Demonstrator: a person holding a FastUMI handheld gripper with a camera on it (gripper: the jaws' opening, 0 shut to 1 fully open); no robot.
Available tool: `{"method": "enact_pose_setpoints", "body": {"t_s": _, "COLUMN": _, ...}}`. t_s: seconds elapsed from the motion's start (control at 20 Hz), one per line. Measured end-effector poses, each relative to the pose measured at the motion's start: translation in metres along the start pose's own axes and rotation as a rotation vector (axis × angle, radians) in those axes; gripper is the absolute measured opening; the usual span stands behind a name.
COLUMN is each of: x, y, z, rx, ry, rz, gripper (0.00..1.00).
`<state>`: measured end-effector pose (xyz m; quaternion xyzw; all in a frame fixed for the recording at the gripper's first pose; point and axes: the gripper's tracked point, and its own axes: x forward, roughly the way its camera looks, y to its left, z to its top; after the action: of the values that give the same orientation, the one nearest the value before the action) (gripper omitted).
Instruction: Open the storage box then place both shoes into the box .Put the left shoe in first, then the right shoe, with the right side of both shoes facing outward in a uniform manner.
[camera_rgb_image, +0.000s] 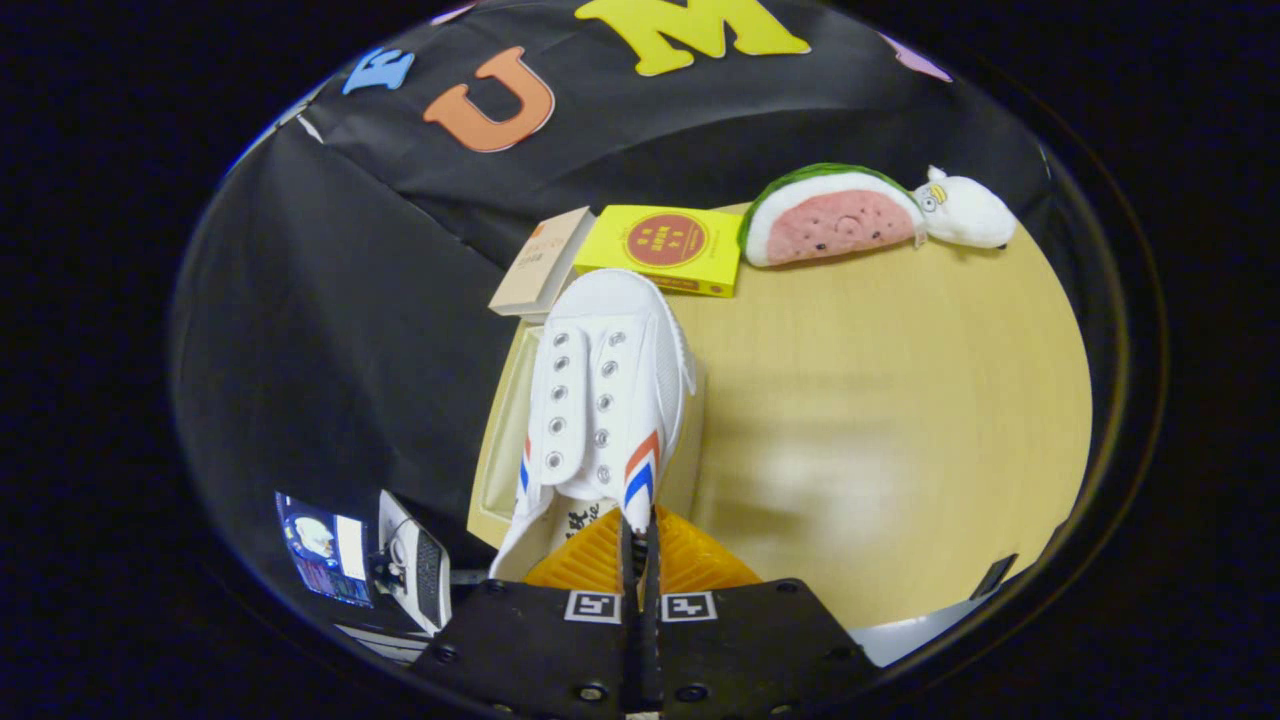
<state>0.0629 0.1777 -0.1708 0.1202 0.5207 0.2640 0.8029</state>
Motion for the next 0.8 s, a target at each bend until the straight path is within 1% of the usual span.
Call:
{"method": "enact_pose_setpoints", "body": {"t_s": 0.1, "x": 0.016, "y": 0.023, "z": -0.002, "rx": -0.004, "ry": 0.0, "rz": -0.009, "gripper": 0.0}}
{"method": "enact_pose_setpoints", "body": {"t_s": 0.2, "x": 0.035, "y": 0.038, "z": 0.002, "rx": 0.018, "ry": -0.027, "rz": -0.036, "gripper": 0.0}}
{"method": "enact_pose_setpoints", "body": {"t_s": 0.3, "x": 0.054, "y": 0.047, "z": 0.004, "rx": 0.035, "ry": -0.072, "rz": -0.093, "gripper": 0.0}}
{"method": "enact_pose_setpoints", "body": {"t_s": 0.45, "x": 0.08, "y": 0.042, "z": 0.004, "rx": 0.033, "ry": -0.15, "rz": -0.221, "gripper": 0.0}}
{"method": "enact_pose_setpoints", "body": {"t_s": 0.6, "x": 0.1, "y": 0.031, "z": 0.001, "rx": 0.018, "ry": -0.165, "rz": -0.321, "gripper": 0.0}}
{"method": "enact_pose_setpoints", "body": {"t_s": 0.8, "x": 0.12, "y": 0.025, "z": 0.0, "rx": 0.052, "ry": -0.174, "rz": -0.363, "gripper": 0.0}}
